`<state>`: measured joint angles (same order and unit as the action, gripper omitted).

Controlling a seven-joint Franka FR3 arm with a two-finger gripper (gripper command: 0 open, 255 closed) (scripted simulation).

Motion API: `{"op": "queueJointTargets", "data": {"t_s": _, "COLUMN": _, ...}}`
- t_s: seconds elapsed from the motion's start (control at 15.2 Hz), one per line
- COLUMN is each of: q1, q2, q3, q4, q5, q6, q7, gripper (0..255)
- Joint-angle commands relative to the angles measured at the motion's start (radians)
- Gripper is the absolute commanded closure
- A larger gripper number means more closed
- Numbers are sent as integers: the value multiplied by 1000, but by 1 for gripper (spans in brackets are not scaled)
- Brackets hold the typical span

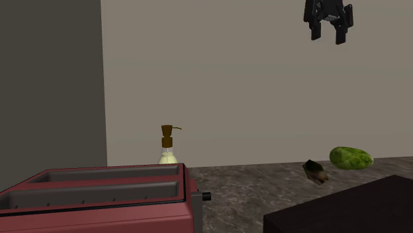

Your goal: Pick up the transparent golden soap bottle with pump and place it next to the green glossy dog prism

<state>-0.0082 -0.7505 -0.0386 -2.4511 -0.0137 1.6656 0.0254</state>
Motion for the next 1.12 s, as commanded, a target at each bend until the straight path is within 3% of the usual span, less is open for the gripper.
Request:
{"op": "queueJointTargets", "data": {"t_s": 0.0, "q1": 0, "q2": 0, "q3": 0, "q4": 0, "q5": 0, "q6": 0, "q7": 0, "gripper": 0}}
{"op": "queueJointTargets", "data": {"t_s": 0.53, "q1": 67, "q2": 81, "q3": 83, "q4": -148, "q5": 103, "q6": 313, "q7": 87, "gripper": 0}}
{"op": "queueJointTargets", "data": {"t_s": 1.06, "q1": 138, "q2": 279, "q3": 176, "q4": -197, "q5": 193, "q6": 652, "q7": 161, "gripper": 0}}
